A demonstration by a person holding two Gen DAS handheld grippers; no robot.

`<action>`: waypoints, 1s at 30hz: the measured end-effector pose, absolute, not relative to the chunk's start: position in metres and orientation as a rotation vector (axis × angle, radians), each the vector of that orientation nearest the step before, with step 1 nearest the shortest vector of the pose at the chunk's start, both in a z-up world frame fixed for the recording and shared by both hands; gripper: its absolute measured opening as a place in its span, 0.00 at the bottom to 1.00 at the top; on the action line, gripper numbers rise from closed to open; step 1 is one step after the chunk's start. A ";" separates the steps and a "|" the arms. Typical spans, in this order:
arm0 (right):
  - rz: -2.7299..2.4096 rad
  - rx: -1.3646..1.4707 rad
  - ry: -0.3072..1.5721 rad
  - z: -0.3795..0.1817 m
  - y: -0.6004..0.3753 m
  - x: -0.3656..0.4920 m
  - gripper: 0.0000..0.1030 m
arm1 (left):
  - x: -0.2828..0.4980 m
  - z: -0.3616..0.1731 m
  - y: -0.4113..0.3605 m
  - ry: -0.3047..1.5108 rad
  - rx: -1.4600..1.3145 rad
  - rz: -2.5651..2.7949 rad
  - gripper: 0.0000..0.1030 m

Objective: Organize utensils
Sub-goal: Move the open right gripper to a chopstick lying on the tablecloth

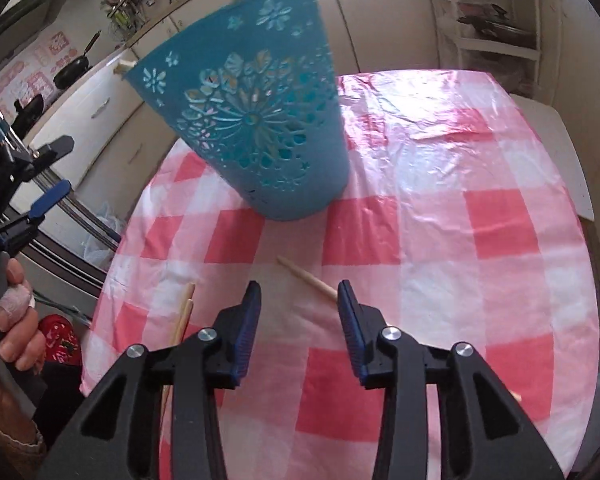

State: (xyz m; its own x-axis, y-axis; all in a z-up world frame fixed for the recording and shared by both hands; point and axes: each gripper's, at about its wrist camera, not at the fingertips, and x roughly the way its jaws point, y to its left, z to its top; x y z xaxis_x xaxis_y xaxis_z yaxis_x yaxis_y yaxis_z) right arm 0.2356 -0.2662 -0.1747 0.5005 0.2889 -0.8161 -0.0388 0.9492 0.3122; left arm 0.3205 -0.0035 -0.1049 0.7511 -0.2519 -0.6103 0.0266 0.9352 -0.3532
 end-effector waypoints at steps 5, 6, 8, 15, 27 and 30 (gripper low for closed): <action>0.298 0.172 1.095 -0.183 -0.249 0.252 0.46 | 0.323 -0.105 -0.002 0.715 -0.339 -0.153 0.67; 0.339 0.164 1.117 -0.184 -0.248 0.250 0.46 | 0.323 -0.105 -0.002 0.716 -0.339 -0.155 0.67; 0.423 0.128 1.156 -0.184 -0.243 0.239 0.46 | 0.323 -0.104 -0.003 0.715 -0.337 -0.158 0.67; 0.428 0.275 1.138 -0.169 -0.277 0.171 0.48 | 0.323 -0.107 -0.021 0.759 -0.266 -0.261 0.67; 0.181 0.840 1.014 -0.180 -0.379 0.127 0.50 | 0.265 -0.137 -0.169 0.754 0.356 -0.812 0.67; 0.178 0.947 1.015 -0.192 -0.392 0.125 0.50 | 0.267 -0.145 -0.193 0.771 0.399 -0.922 0.67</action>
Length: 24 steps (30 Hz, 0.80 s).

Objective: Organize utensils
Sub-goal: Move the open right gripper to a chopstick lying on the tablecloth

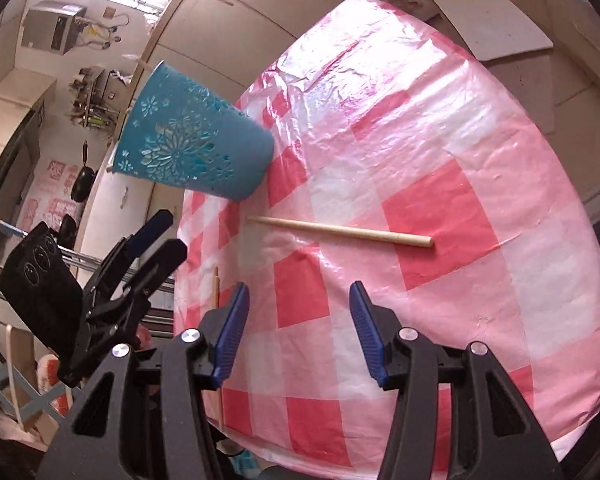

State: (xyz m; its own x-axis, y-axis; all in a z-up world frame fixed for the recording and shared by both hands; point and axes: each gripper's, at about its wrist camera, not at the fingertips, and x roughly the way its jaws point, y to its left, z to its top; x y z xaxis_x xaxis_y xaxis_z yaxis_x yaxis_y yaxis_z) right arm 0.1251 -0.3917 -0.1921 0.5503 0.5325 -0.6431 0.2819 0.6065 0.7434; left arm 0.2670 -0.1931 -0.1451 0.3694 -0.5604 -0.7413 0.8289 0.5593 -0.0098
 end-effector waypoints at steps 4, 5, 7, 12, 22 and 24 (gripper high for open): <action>0.166 1.012 1.013 -0.197 -0.403 0.126 0.50 | 0.266 -0.171 -0.224 0.828 0.520 -1.036 0.67; 0.160 1.024 1.009 -0.197 -0.407 0.126 0.50 | 0.268 -0.179 -0.229 0.851 0.542 -1.055 0.67; 0.155 1.045 1.001 -0.199 -0.410 0.126 0.50 | 0.273 -0.192 -0.237 0.890 0.572 -1.079 0.67; 0.143 1.085 1.018 -0.206 -0.415 0.133 0.50 | 0.290 -0.213 -0.247 0.965 0.600 -1.098 0.67; 0.116 1.051 1.037 -0.206 -0.414 0.163 0.50 | 0.292 -0.219 -0.243 1.111 0.615 -1.160 0.74; 0.114 1.016 1.048 -0.204 -0.411 0.174 0.50 | 0.283 -0.218 -0.236 1.163 0.570 -1.203 0.75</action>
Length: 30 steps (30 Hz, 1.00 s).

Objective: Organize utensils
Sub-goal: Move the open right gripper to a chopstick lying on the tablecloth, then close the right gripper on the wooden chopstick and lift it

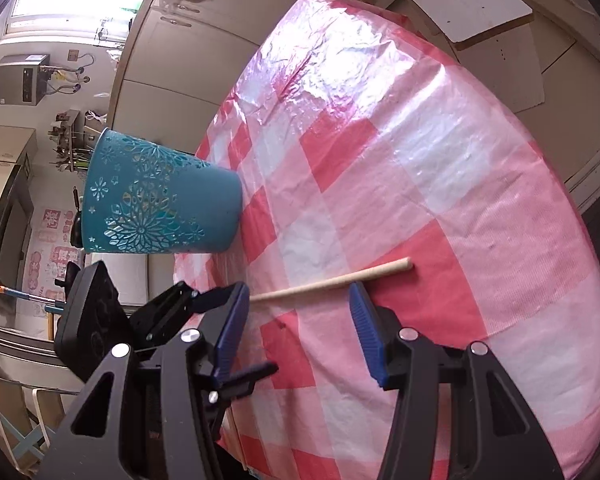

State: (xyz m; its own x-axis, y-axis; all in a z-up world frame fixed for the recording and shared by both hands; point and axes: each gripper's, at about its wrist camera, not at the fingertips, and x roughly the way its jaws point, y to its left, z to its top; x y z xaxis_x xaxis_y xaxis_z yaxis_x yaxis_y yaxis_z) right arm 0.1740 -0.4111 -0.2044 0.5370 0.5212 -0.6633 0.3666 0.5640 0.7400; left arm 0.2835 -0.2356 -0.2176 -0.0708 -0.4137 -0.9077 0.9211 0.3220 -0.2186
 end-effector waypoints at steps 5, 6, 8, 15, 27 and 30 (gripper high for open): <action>0.141 0.897 1.080 -0.202 -0.393 0.204 0.50 | 0.247 -0.215 -0.221 1.238 0.485 -1.301 0.76; 0.144 0.860 1.085 -0.201 -0.388 0.209 0.50 | 0.239 -0.215 -0.220 1.255 0.465 -1.325 0.77; 0.144 0.774 1.092 -0.197 -0.377 0.218 0.50 | 0.224 -0.215 -0.218 1.280 0.444 -1.359 0.77; 0.091 0.456 1.094 -0.187 -0.347 0.236 0.50 | 0.230 -0.170 -0.172 1.115 0.292 -1.226 0.78; -0.017 -0.024 1.055 -0.192 -0.286 0.254 0.10 | 0.326 -0.126 -0.017 0.820 -0.211 -0.352 0.87; 0.015 -0.022 1.061 -0.192 -0.283 0.246 0.06 | 0.337 -0.129 0.003 0.840 -0.281 -0.276 0.87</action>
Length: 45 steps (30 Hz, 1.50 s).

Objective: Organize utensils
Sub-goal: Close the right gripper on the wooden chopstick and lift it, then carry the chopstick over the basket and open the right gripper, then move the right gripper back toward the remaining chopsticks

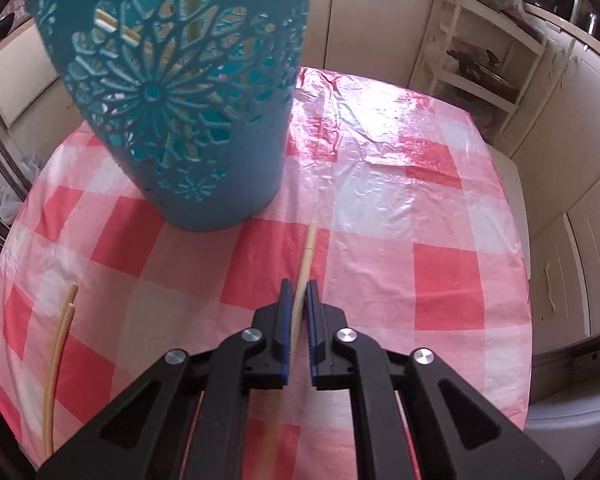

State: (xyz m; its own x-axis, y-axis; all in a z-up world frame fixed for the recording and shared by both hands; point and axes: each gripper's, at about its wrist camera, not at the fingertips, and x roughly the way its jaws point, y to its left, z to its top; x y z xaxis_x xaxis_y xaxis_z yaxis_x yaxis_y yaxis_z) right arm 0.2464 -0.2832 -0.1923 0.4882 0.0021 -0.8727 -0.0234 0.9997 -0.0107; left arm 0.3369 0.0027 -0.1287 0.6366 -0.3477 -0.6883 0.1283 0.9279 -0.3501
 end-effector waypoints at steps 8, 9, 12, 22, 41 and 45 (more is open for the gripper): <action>0.154 0.274 0.911 -0.142 -0.313 0.200 0.06 | 0.336 -0.127 -0.002 0.828 -0.273 -0.255 0.88; 0.173 0.316 0.872 -0.128 -0.317 0.193 0.06 | 0.335 -0.126 -0.003 0.824 -0.268 -0.250 0.88; 0.251 0.425 0.710 -0.078 -0.320 0.188 0.06 | 0.334 -0.126 -0.008 0.806 -0.273 -0.227 0.88; 0.152 0.468 0.229 0.027 -0.296 0.271 0.06 | 0.333 -0.122 -0.009 0.767 -0.272 -0.169 0.88; 0.029 0.350 0.329 -0.050 -0.289 0.281 0.07 | 0.335 -0.118 -0.025 0.773 -0.226 -0.213 0.89; 0.060 0.332 0.307 -0.040 -0.286 0.247 0.30 | 0.335 -0.119 -0.022 0.770 -0.227 -0.196 0.89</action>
State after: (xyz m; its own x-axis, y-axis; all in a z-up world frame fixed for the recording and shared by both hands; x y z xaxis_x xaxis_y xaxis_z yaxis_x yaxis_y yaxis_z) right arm 0.2469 -0.2859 -0.0398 0.9519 0.1083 -0.2865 -0.0083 0.9442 0.3293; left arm 0.3347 -0.0220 -0.1189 0.7017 -0.2570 -0.6645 0.0922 0.9576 -0.2730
